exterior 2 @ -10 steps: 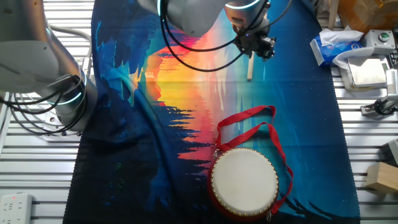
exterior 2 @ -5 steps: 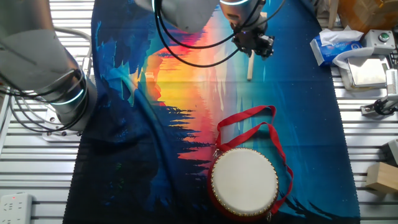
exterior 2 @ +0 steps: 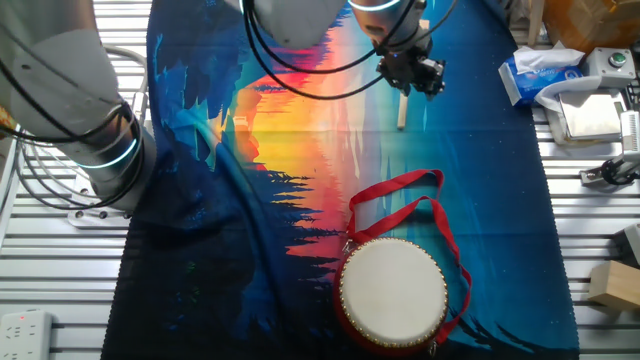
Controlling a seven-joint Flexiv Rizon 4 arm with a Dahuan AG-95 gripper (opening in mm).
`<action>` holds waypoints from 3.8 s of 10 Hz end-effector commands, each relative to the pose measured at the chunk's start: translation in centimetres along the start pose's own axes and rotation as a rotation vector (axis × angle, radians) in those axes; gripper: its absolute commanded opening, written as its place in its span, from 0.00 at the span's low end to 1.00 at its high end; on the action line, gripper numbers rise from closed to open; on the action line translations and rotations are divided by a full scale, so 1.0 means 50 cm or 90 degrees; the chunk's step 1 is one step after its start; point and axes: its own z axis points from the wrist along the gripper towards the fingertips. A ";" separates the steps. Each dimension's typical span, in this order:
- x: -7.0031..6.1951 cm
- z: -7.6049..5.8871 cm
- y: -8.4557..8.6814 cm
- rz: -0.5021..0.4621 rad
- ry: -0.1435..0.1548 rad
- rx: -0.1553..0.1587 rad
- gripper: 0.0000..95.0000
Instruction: Play the drum
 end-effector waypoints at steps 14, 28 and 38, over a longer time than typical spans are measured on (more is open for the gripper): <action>-0.011 0.000 0.027 -0.038 0.051 -0.196 0.60; -0.010 -0.001 0.027 -0.044 0.061 -0.172 0.60; -0.006 0.044 0.042 -0.039 0.053 -0.161 0.60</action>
